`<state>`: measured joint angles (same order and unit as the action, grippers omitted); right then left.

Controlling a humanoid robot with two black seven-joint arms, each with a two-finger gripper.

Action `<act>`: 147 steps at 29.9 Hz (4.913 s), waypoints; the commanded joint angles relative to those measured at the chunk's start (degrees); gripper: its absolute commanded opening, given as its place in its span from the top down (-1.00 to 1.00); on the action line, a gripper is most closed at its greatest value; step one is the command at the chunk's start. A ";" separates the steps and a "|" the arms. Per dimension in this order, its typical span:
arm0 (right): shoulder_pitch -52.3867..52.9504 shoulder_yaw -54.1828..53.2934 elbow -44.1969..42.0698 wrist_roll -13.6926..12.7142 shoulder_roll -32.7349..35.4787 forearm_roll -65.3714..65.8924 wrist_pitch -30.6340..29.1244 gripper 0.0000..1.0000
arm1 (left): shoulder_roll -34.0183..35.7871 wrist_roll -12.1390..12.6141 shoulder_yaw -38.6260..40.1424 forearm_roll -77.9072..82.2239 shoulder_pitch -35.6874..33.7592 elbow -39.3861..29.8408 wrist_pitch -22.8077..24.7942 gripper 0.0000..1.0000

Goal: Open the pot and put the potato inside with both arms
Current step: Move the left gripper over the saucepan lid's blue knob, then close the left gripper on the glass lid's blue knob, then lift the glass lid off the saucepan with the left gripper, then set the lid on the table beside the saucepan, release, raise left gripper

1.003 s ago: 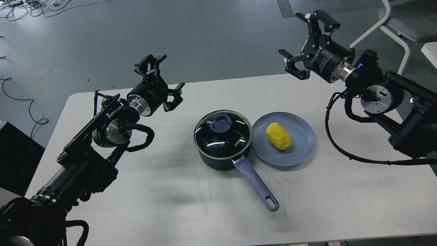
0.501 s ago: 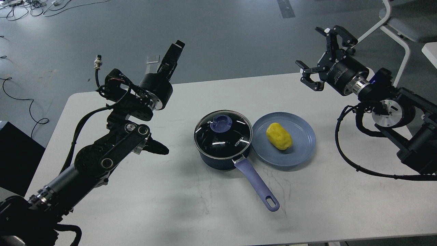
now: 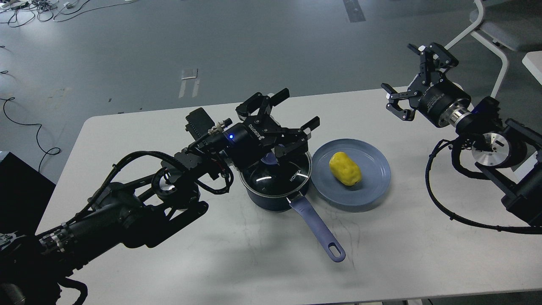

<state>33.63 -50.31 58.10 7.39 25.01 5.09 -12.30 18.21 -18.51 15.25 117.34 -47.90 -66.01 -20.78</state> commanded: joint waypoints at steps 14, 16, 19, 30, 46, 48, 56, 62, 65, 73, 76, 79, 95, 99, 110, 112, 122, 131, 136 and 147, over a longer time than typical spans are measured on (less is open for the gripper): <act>0.12 -0.57 0.00 0.08 -0.22 0.00 0.79 -1.00 | 0.24 -0.92 -1.98 2.19 0.61 6.33 4.78 -0.95; 0.12 -0.49 0.00 0.08 -0.22 0.00 0.79 -1.00 | 0.77 -0.92 -2.42 2.11 0.61 5.81 4.78 -0.95; 0.21 -0.49 0.00 0.08 -0.22 0.00 0.88 -1.00 | 1.03 -0.92 -2.60 2.28 0.52 5.89 4.78 -0.95; 0.12 -0.57 0.00 0.08 -0.05 0.00 1.58 -1.00 | 1.21 -0.83 -2.68 2.28 1.05 6.42 4.69 -0.95; 0.03 -0.49 0.08 -0.01 0.04 0.00 2.02 -1.00 | 1.39 -0.92 -2.77 2.11 3.07 6.59 4.69 -0.95; 0.03 -0.49 0.00 0.08 0.04 0.00 2.02 -1.00 | 1.74 -0.92 -2.77 1.84 3.16 6.59 4.69 -0.95; 0.03 -0.49 0.08 0.08 0.04 0.00 1.93 -1.00 | 1.74 -0.92 -2.68 1.14 3.16 6.59 4.78 -0.96; 0.03 -0.57 0.08 0.08 0.30 0.00 1.93 -1.00 | 1.47 -2.14 -2.68 0.70 3.51 6.68 4.78 -0.96; 0.03 -0.49 0.08 0.08 0.57 0.00 1.93 -1.00 | 1.30 -4.25 -2.68 0.70 3.77 7.38 4.69 -0.96; 0.03 -0.57 0.08 0.08 0.57 0.00 1.93 -1.00 | 0.77 -4.79 -2.60 0.70 3.78 8.62 4.78 -0.96; -0.05 -0.49 0.08 0.08 0.57 0.00 1.93 -1.00 | 0.60 -4.70 -2.60 0.79 3.78 9.31 4.78 -0.95; -0.05 -0.49 0.00 0.08 0.57 0.00 1.93 -1.00 | -0.80 -4.70 -2.51 0.79 3.60 11.24 4.69 -0.86; -0.41 -0.31 -0.62 0.08 0.66 0.01 2.02 -1.00 | -1.25 -5.05 -2.33 -0.44 3.25 13.19 4.52 0.39; -0.41 -0.31 -0.62 0.08 0.66 0.09 2.02 -1.00 | -1.25 -5.05 -2.25 -1.67 3.07 13.10 4.43 0.41; -0.49 0.22 -0.97 0.08 1.09 0.09 2.02 -1.00 | 2.26 -9.09 -1.72 -11.60 0.18 4.57 2.85 0.39; -0.49 0.22 -0.88 0.08 1.18 0.09 2.02 -1.00 | 2.88 -9.09 -1.72 -11.61 -0.88 4.57 2.06 0.39; -0.41 0.22 -0.71 0.08 1.10 0.00 2.02 -1.00 | 11.30 -9.27 -2.68 -11.52 -1.07 11.15 -7.22 0.40; -0.49 0.48 -0.88 0.08 0.83 0.09 2.02 -1.00 | 14.22 -9.49 -2.68 -11.87 8.78 21.61 -7.22 0.40; -0.49 1.27 -0.97 0.08 0.66 0.27 2.11 -1.00 | 12.55 -9.49 -2.77 -14.06 10.89 26.81 -7.22 0.40; -0.49 1.53 -0.97 0.08 1.27 0.35 2.11 -1.00 | 9.83 -9.49 -2.77 -19.51 12.56 26.98 -7.22 0.22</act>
<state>33.23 -48.78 57.12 7.46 26.12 5.44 -10.18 28.70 -28.00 12.49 98.90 -35.86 -39.03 -28.02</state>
